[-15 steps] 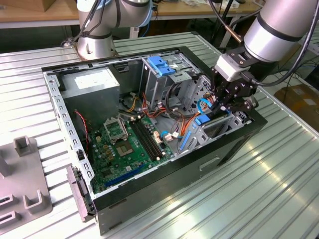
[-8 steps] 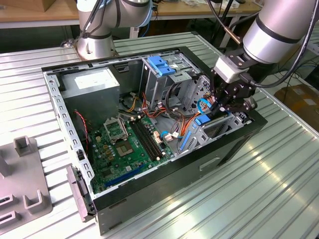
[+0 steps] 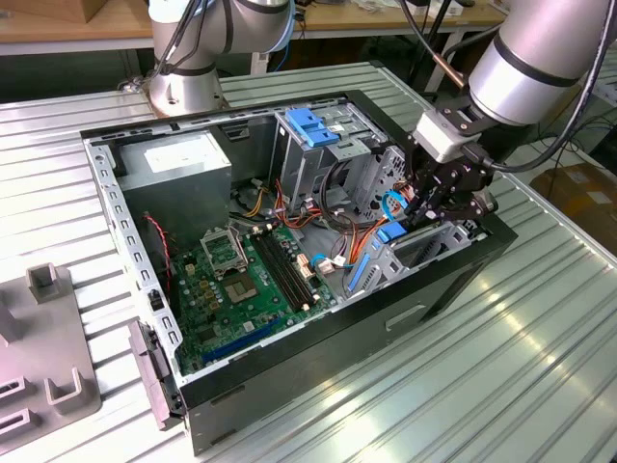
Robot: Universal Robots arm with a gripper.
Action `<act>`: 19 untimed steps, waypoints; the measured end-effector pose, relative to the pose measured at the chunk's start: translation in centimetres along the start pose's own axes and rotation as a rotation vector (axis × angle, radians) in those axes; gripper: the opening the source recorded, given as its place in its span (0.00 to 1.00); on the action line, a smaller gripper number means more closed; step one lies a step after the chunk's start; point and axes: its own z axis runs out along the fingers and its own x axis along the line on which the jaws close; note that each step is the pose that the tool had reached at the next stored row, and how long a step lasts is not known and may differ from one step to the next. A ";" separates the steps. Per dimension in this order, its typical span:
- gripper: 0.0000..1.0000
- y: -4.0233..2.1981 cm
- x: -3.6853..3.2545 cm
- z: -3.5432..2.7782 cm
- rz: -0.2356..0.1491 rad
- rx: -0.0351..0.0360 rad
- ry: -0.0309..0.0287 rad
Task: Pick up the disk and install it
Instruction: 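Insert the second disk wire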
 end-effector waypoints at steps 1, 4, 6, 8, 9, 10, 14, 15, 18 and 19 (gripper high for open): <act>0.24 0.00 0.00 -0.02 0.000 0.0000 0.0000; 0.24 -0.02 -0.04 -0.47 0.000 0.0002 0.0000; 0.24 -0.03 -0.09 -0.95 0.000 0.0007 0.0000; 0.24 -0.05 -0.12 -1.32 0.000 0.0010 -0.0001; 0.16 -0.05 -0.12 -1.32 0.000 0.0010 -0.0002; 0.10 -0.05 -0.13 -1.34 0.000 0.0010 0.0001; 0.10 -0.05 -0.13 -1.37 0.000 0.0010 0.0000; 0.10 -0.05 -0.13 -1.38 0.000 0.0009 0.0001; 0.10 -0.05 -0.13 -1.43 0.000 0.0010 0.0000; 0.10 -0.05 -0.13 -1.44 0.000 0.0010 0.0001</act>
